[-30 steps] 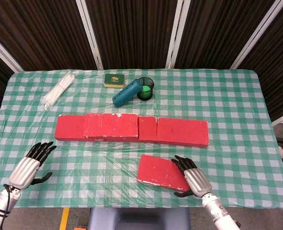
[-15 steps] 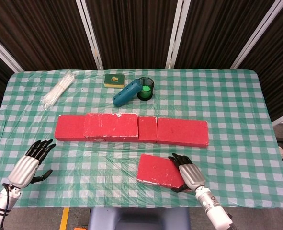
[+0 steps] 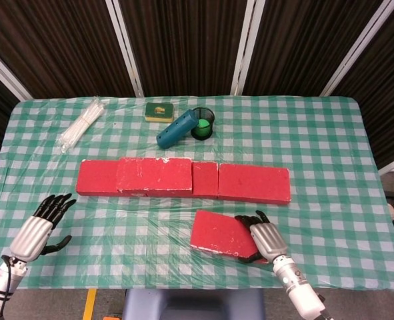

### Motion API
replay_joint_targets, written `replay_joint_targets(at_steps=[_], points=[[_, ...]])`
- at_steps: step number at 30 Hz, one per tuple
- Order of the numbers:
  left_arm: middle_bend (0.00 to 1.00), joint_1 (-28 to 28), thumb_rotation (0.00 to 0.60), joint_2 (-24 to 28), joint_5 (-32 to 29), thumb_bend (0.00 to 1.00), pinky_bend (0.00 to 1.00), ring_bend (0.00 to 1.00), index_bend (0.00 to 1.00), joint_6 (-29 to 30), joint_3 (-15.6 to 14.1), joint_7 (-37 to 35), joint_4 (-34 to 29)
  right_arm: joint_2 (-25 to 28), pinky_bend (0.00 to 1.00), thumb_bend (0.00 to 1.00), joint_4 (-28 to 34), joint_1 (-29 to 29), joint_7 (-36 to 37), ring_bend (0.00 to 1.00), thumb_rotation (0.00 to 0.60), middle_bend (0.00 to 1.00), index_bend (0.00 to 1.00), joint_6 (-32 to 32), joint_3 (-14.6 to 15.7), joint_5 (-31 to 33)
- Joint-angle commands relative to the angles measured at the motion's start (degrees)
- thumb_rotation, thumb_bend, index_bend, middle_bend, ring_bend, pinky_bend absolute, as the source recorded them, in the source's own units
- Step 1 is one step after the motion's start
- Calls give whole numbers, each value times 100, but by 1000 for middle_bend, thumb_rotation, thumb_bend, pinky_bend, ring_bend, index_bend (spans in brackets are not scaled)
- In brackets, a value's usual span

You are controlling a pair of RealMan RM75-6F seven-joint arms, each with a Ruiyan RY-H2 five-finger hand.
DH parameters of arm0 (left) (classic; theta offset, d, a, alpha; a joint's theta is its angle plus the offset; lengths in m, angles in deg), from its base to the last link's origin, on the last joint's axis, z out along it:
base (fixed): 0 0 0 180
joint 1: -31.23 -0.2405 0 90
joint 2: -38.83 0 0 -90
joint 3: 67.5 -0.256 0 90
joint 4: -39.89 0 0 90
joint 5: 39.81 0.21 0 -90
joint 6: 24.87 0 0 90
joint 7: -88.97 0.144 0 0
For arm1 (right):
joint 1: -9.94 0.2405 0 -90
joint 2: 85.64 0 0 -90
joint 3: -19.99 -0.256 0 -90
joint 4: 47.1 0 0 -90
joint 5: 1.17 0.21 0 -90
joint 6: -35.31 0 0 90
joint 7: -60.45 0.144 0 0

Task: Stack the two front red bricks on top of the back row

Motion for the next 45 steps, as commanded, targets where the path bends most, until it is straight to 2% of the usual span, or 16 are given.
replay_joint_targets(at_steps=[1, 6, 11, 14, 17, 20, 23, 28, 31, 34, 45], points=[[0, -18, 600, 6, 28, 319, 12, 0, 0, 29, 0, 41, -15, 209, 102, 187, 176, -4, 212, 302, 600, 424, 617, 104, -21, -291], [0, -63, 600, 19, 69, 319, 12, 0, 0, 84, 6, 236, -55, 824, 153, 189, 457, 149, 804, 312, 600, 434, 624, 1, -140, -1047], [0, -108, 600, -10, 45, 318, 11, 0, 0, 112, 54, 509, -109, 1521, 277, 190, 505, 411, 1275, 350, 600, 459, 649, -62, -431, -1659], [0, -110, 600, -47, 4, 318, 12, 0, 0, 23, 68, 704, -140, 1876, 323, 190, 298, 563, 1779, 375, 600, 478, 663, -49, -715, -1811], [0, -73, 600, -100, -42, 321, 12, 0, 0, -83, 114, 871, -120, 2093, 349, 190, -71, 903, 2207, 408, 600, 507, 682, -469, -1049, -1436], [0, -20, 600, -190, -143, 320, 12, 0, 0, -207, 200, 977, -78, 2116, 351, 190, -538, 1338, 2292, 414, 600, 513, 688, -963, -1343, -970], [0, 7, 600, -267, -213, 322, 12, 0, 0, -307, 245, 1096, -58, 1975, 351, 190, -1041, 1660, 2278, 414, 600, 513, 688, -1289, -1458, -664], [0, 20, 600, -307, -229, 320, 12, 0, 0, -343, 261, 1169, -48, 1851, 351, 192, -1404, 1829, 2310, 414, 600, 513, 688, -1488, -1462, -523], [0, 43, 600, -375, -301, 319, 12, 0, 0, -415, 313, 1262, 15, 1511, 351, 191, -2131, 2097, 2367, 414, 600, 513, 688, -1837, -1355, -469], [0, 52, 600, -411, -344, 321, 12, 0, 0, -454, 337, 1252, 84, 1320, 351, 193, -2501, 2204, 2700, 414, 600, 513, 687, -2024, -1263, -635], [0, 26, 600, -396, -384, 320, 12, 0, 0, -440, 358, 1226, 124, 967, 350, 196, -3215, 2276, 3645, 414, 600, 513, 683, -2239, -894, -1151]])
